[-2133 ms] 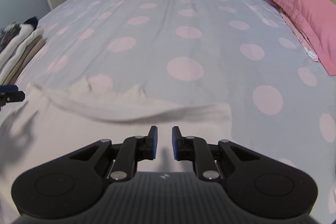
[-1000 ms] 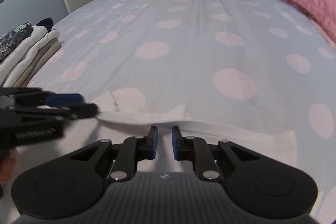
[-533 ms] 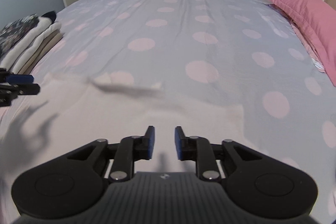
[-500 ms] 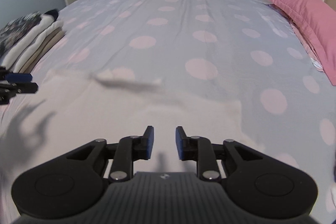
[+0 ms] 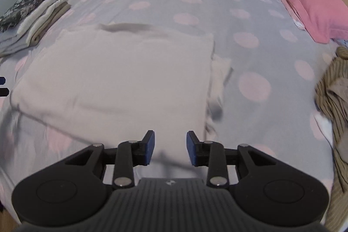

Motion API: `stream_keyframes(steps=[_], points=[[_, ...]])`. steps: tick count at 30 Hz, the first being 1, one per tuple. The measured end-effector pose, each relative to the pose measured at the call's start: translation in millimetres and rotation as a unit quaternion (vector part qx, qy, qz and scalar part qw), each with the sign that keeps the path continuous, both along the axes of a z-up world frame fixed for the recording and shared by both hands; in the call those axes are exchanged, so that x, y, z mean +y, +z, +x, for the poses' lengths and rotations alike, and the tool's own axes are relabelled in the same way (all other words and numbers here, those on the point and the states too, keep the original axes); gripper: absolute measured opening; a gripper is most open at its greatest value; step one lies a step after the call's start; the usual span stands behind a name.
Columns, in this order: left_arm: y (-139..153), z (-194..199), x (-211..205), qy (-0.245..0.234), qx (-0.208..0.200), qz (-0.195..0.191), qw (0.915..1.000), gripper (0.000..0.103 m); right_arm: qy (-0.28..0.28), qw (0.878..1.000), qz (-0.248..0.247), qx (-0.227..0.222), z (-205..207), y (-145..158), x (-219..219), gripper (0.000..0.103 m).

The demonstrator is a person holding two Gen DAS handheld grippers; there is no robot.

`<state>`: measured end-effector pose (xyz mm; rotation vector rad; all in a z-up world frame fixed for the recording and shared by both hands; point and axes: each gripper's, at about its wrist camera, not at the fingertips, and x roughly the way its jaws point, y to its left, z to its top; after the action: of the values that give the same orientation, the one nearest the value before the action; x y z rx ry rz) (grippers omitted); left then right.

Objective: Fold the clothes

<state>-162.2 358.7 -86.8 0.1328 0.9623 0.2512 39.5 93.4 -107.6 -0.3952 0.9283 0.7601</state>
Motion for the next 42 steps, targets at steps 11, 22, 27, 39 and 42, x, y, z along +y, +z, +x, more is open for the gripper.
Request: stream_keyframes(steps=[11, 22, 27, 39, 42], points=[[-43, -18, -57, -0.113, 0.053, 0.153, 0.9803, 0.044, 0.150, 0.969, -0.111, -0.160, -59, -36, 0, 0.052], [-100, -8, -79, -0.202, 0.095, 0.334, 0.9159, 0.050, 0.335, 0.842, -0.254, -0.339, -93, -95, 16, 0.069], [-112, 0, -74, -0.215, 0.086, 0.372, 0.8991, 0.051, 0.349, 0.818, -0.258, -0.377, -82, -103, 23, 0.074], [-112, 15, -68, -0.202, 0.074, 0.379, 0.8999, 0.017, 0.351, 0.769, -0.298, -0.444, -68, -125, 39, 0.022], [-97, 16, -70, -0.189, 0.067, 0.357, 0.9125, 0.009, 0.338, 0.777, -0.285, -0.448, -67, -114, 41, 0.012]])
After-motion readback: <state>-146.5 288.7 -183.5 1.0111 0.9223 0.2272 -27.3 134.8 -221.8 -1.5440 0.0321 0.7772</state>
